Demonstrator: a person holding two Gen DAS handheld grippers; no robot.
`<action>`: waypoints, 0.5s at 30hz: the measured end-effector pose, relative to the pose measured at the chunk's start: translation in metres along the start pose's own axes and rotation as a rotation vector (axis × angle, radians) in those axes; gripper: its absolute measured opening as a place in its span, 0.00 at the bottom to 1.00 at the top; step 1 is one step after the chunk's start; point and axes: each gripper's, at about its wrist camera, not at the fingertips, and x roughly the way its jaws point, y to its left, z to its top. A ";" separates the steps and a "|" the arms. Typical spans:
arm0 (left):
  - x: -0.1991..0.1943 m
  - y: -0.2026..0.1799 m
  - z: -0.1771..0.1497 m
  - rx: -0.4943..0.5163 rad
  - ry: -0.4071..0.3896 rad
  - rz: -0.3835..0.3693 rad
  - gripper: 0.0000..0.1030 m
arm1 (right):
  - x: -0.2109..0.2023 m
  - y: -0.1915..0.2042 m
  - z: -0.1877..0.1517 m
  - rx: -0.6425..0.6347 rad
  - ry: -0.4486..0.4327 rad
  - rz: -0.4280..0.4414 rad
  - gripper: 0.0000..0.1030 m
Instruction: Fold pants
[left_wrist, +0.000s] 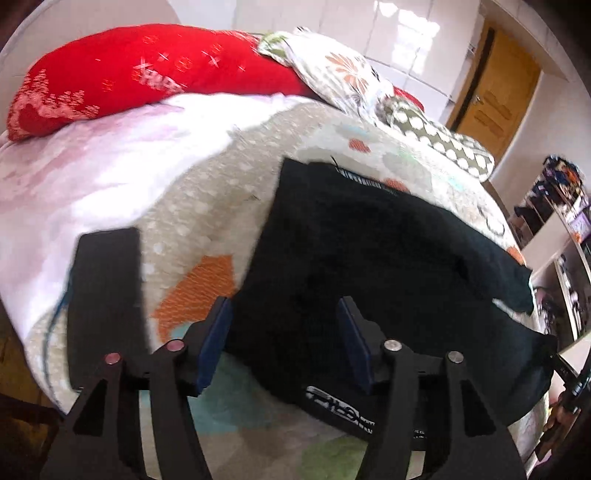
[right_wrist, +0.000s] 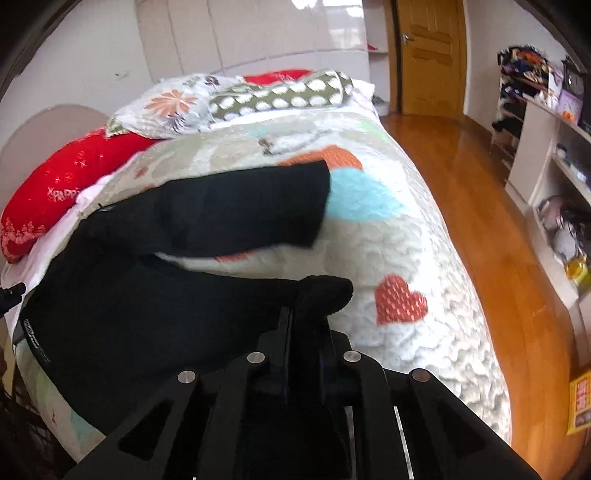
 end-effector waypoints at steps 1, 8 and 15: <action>0.008 -0.001 -0.002 0.006 0.016 0.011 0.59 | 0.006 0.000 -0.003 -0.009 0.024 -0.010 0.13; 0.031 0.014 -0.006 -0.007 0.096 0.065 0.63 | -0.012 0.002 0.008 0.016 -0.011 -0.074 0.39; 0.005 -0.003 0.004 0.022 0.037 0.031 0.66 | -0.022 0.050 0.025 -0.085 -0.048 0.075 0.40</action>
